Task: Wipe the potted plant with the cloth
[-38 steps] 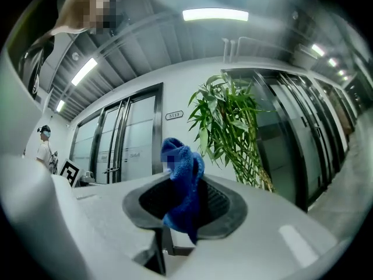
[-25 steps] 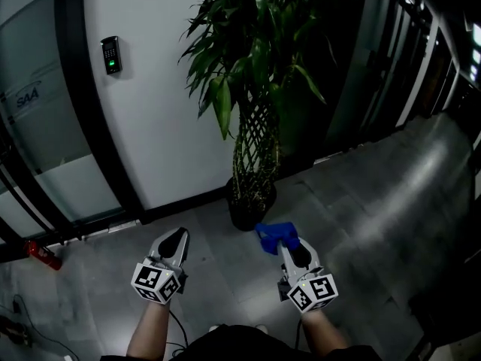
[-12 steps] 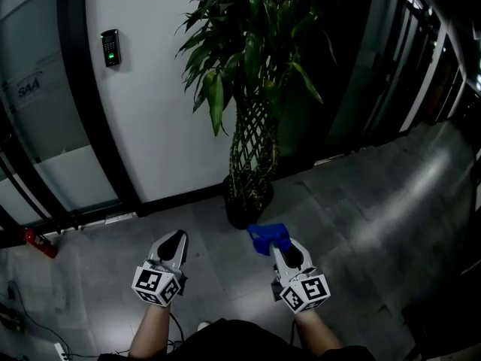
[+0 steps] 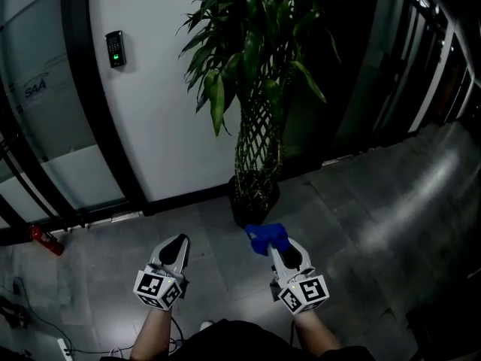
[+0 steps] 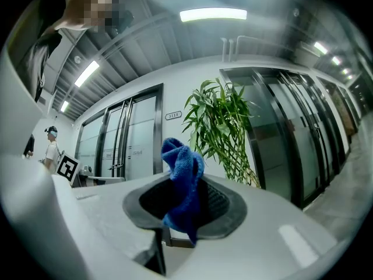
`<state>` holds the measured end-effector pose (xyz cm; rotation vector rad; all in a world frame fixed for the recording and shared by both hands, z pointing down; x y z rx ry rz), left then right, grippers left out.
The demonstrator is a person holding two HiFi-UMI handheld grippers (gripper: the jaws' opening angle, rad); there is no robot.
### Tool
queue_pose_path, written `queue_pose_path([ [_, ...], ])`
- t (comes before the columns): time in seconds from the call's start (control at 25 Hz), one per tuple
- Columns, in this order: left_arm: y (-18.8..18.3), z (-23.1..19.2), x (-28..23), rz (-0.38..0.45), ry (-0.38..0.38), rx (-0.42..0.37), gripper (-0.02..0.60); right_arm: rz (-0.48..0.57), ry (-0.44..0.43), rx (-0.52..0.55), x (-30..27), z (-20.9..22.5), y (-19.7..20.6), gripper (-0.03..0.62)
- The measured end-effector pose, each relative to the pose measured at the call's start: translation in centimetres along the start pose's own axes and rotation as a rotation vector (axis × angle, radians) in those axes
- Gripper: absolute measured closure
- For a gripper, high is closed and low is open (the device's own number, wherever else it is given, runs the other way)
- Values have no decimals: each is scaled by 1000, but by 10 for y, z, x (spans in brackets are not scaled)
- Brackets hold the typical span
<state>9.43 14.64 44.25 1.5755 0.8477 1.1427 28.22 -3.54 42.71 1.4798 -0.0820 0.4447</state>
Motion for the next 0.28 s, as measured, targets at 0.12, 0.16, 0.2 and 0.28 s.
queue_pose_path([
  [0.12, -1, 3, 0, 2, 5, -2, 549, 4, -1, 2, 2, 1, 1, 487],
  [0.16, -1, 4, 0, 2, 6, -1, 549, 3, -1, 3, 3, 1, 1, 487],
  [0.2, -1, 6, 1, 2, 6, 1, 549, 2, 0, 2, 4, 1, 1, 487],
  [0.28, 0, 8, 2, 0, 7, 5, 549, 0, 1, -3, 7, 1, 2, 487],
])
Point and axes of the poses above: the fingertips, and each gripper's own axes: x backward along the fingers, z to its right, y out of its underside, the point moved 2 cm from there along x, backward along the fingers, and after that the axes turned 11 degrees about z, right-handed, at the moved point
